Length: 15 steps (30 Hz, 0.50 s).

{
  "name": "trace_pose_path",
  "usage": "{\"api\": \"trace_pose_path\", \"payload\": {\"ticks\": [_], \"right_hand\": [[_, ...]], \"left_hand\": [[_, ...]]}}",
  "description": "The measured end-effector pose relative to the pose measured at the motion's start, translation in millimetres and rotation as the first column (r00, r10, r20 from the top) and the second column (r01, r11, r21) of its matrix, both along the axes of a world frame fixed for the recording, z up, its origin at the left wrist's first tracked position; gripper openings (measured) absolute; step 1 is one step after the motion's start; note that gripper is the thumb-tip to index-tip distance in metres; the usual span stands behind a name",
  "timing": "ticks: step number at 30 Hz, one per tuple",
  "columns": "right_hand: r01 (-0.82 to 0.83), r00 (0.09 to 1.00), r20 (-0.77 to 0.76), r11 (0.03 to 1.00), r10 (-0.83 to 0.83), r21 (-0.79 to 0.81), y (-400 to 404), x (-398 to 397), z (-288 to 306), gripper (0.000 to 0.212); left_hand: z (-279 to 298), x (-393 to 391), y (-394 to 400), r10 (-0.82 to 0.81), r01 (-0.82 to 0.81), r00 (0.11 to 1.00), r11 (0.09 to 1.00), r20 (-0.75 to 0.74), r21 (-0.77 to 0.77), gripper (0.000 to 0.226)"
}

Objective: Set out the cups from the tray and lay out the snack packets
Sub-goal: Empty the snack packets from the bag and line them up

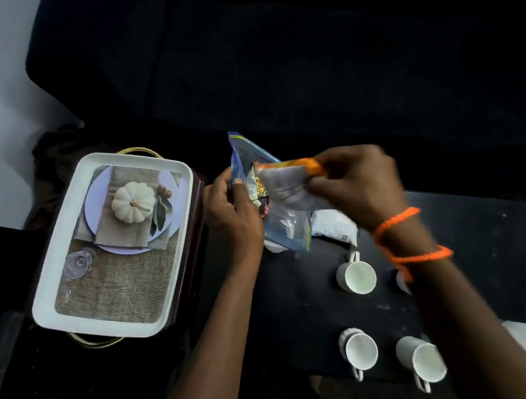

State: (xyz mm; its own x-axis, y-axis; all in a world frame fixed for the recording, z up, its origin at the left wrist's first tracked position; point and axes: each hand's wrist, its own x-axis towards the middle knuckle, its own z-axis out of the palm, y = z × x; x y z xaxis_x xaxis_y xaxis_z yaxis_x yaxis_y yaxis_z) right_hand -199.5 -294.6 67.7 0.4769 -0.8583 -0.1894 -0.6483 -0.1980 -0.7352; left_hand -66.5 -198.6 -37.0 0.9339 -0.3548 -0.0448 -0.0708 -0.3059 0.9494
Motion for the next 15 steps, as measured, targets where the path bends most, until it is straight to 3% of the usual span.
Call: {"api": "trace_pose_path", "payload": {"ticks": [3, 6, 9, 12, 13, 15], "right_hand": [[0.231, 0.920, 0.223, 0.904, -0.324, 0.361, -17.0, -62.1, 6.0, 0.013], [0.446, 0.776, 0.085, 0.640, -0.625, 0.626, -37.9, -107.0, -37.2, 0.013], [0.471, 0.728, -0.051, 0.445, -0.683, 0.762, -52.8, -133.7, -94.6, 0.035], [0.523, 0.689, -0.188, 0.299, -0.700, 0.798, -52.3, -153.9, -139.0, 0.029], [0.564, 0.696, -0.244, 0.303, -0.675, 0.768, -50.3, -159.3, -146.9, 0.023], [0.691, 0.712, -0.383, 0.490, -0.589, 0.531, -51.7, -167.9, -150.3, 0.018]], "left_hand": [[0.6, -0.4, -1.8, -0.006, 0.006, 1.000, 1.000, -0.028, 0.004, 0.024], [-0.1, -7.1, -2.0, -0.044, 0.044, 0.999, 0.999, -0.027, 0.005, 0.024], [-3.6, -12.4, -0.2, -0.070, 0.071, 0.997, 0.997, -0.025, 0.014, 0.025], [-6.2, -12.1, 2.6, -0.059, 0.059, 0.998, 0.998, -0.020, 0.010, 0.026], [-6.7, -11.2, 3.8, -0.062, 0.062, 0.998, 0.998, -0.016, 0.006, 0.026], [-7.1, -10.1, 5.9, -0.078, 0.079, 0.997, 0.997, -0.015, 0.002, 0.026]]}}
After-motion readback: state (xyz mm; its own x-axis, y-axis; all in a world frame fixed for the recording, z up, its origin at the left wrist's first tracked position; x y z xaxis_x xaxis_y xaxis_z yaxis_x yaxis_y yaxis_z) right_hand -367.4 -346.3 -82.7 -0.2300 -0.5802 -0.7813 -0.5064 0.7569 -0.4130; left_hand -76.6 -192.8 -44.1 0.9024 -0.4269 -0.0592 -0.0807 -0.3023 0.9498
